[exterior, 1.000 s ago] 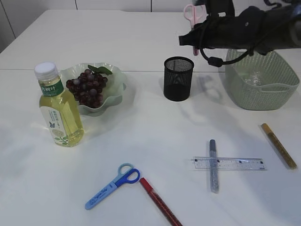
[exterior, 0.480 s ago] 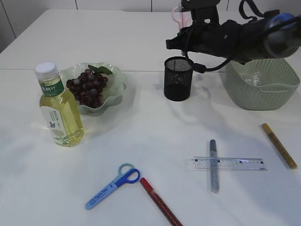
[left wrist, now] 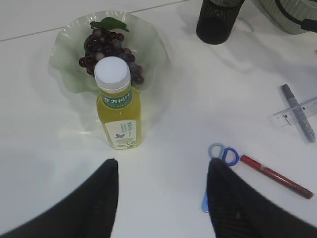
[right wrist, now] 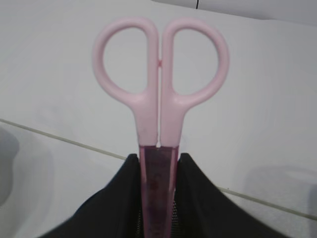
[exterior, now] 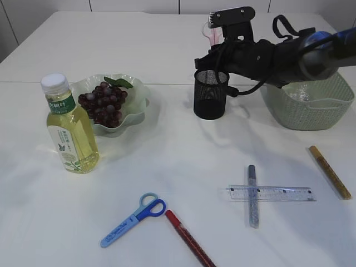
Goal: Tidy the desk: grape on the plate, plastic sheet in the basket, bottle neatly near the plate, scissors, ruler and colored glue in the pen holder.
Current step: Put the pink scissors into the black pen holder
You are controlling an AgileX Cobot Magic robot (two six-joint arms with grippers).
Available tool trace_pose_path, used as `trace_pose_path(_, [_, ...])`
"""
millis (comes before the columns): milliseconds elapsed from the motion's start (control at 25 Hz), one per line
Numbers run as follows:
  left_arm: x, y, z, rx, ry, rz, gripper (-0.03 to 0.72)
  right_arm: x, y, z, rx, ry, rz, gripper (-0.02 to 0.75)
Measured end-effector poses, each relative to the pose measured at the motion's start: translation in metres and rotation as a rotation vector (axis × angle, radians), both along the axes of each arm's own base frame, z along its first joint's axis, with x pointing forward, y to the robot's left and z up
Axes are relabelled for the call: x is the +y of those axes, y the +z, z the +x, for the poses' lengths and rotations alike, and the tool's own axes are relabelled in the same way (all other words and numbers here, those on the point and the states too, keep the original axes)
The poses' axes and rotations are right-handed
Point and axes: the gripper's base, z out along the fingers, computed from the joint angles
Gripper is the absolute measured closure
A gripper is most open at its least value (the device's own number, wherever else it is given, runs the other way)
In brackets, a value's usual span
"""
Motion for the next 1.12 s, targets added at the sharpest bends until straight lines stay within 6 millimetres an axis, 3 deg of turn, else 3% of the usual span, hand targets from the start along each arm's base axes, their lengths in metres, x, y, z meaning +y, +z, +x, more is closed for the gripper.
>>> trace_pose_path(1120, [-0.0005, 0.0016, 0.0012, -0.021, 0.0, -0.009, 0.273, 0.0009, -0.0086, -0.0001, 0.044, -0.006, 0.035, 0.508])
